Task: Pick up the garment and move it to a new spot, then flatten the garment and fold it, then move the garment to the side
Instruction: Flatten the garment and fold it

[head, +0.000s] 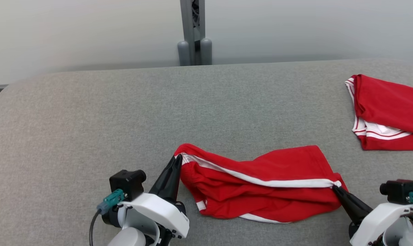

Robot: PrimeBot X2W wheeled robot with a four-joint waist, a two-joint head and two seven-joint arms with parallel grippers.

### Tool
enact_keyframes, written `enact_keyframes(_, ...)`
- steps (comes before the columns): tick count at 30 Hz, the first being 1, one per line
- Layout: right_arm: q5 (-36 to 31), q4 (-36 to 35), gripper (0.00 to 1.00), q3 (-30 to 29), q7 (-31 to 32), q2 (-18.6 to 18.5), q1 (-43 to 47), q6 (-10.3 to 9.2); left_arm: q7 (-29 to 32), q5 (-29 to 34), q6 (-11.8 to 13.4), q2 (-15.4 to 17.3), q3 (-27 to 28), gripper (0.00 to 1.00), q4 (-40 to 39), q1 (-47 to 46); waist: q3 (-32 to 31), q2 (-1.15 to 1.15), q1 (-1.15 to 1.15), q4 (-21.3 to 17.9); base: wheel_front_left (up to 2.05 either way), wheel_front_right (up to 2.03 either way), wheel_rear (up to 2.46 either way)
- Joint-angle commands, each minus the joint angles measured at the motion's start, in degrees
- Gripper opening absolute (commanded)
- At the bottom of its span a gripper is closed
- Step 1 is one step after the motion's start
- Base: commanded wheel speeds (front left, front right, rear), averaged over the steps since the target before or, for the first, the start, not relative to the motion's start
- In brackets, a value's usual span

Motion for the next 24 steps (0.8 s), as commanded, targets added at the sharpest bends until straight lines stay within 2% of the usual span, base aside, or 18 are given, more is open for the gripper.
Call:
enact_keyframes(1,0.90,-0.59,0.89,0.00,-0.96,-0.61,1.31,-0.02,-0.77,0.33,0.02,-0.13,-0.31,0.00,0.52,0.55,0.79,0.00,0.00,0.88,0.00,0.00,0.00)
enact_keyframes(2,1.15,-0.84,1.00,-0.03,-1.31,-0.91,1.66,-0.02,-1.02,0.44,-0.06,-0.34,-0.51,0.00,0.78,0.77,0.84,0.00,0.00,1.03,0.00,0.00,0.00)
enact_keyframes(13,1.27,-1.58,1.00,0.14,-1.42,-1.74,2.18,-0.02,-1.62,0.22,0.05,-1.05,-1.09,0.00,2.11,0.68,-0.35,0.00,0.00,1.48,0.00,0.00,0.00)
enact_keyframes(14,1.24,-1.53,0.94,0.21,-1.32,-1.66,2.19,-0.02,-1.62,0.13,0.01,-1.03,-1.13,0.00,2.17,0.77,-0.48,0.00,0.00,1.48,0.00,0.00,0.00)
enact_keyframes(15,1.21,-1.46,0.69,0.28,-1.23,-1.59,2.20,-0.02,-1.62,0.04,-0.04,-1.01,-1.16,0.00,2.23,0.85,-0.59,0.00,0.00,1.48,0.00,0.00,0.00)
enact_keyframes(16,1.26,-1.37,0.49,0.36,-1.20,-1.51,2.24,-0.02,-1.62,-0.06,-0.08,-1.00,-1.18,0.00,2.29,0.94,-0.69,0.00,0.00,1.49,0.00,0.00,0.00)
enact_keyframes(18,1.48,-1.05,0.30,0.39,-0.82,-1.38,2.20,-0.02,-1.58,-0.20,-0.04,-0.95,-1.19,0.00,2.37,1.02,-0.75,0.00,0.00,1.47,0.00,0.00,0.00)
enact_keyframes(19,1.33,-0.81,0.00,0.49,-0.45,-1.44,2.03,-0.02,-1.51,-0.26,-0.02,-0.94,-1.23,0.00,2.42,0.97,-0.75,0.00,0.00,1.51,0.00,0.00,0.00)
enact_keyframes(24,0.40,-1.18,0.00,0.76,-0.30,-1.78,0.82,-0.01,-1.46,0.01,0.20,-0.72,-1.28,0.00,2.24,-0.02,-0.60,0.00,0.00,1.67,0.00,0.00,0.00)
